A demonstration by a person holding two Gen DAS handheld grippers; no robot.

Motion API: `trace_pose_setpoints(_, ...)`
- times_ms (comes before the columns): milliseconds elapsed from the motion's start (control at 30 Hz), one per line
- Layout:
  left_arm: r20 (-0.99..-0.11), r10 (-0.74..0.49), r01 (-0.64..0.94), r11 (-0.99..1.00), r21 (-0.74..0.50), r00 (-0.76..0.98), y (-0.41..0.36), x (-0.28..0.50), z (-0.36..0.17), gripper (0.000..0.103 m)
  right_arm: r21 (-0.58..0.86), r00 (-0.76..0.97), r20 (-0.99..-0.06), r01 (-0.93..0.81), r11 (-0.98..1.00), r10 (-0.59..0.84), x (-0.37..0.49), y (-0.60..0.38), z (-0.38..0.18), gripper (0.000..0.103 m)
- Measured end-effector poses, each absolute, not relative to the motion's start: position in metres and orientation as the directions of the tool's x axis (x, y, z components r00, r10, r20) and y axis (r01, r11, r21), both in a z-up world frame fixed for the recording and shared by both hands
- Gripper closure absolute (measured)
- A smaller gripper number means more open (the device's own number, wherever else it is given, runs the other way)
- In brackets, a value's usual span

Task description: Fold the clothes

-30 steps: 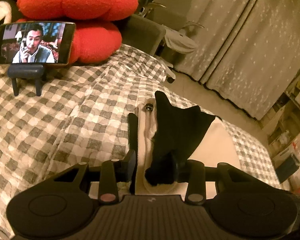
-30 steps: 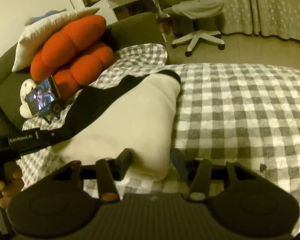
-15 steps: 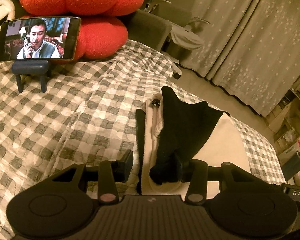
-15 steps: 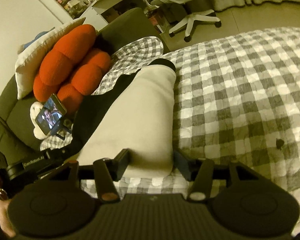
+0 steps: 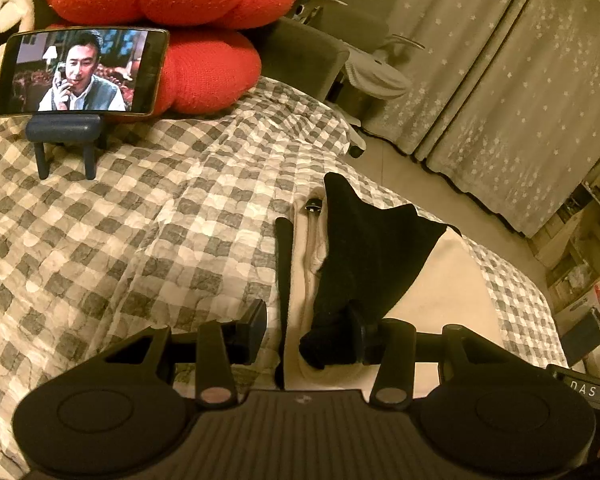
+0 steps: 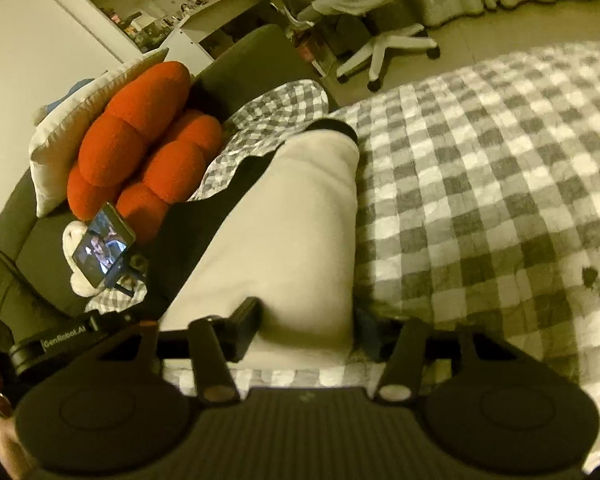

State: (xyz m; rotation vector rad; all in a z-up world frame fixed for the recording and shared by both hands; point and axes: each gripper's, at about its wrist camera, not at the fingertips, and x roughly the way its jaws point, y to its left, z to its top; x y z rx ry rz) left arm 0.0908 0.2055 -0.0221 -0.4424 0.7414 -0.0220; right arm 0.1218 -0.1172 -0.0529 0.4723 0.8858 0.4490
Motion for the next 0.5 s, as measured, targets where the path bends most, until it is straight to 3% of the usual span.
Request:
trace_pose_setpoints(200, -0.64, -0.185, -0.129, 0.903, -0.411, 0.745, 0.205, 0.09, -0.021, 0.058, 0.439, 0.605, -0.631, -0.237, 0.866, 0.486, 0.112, -0.103, -0.034, 0.067)
trace_pose_setpoints(500, -0.598, -0.309, -0.059, 0.856, -0.514, 0.739, 0.201, 0.088, -0.018, 0.059, 0.328, 0.664, -0.619, -0.267, 0.906, 0.419, 0.098, -0.131, 0.003, 0.069)
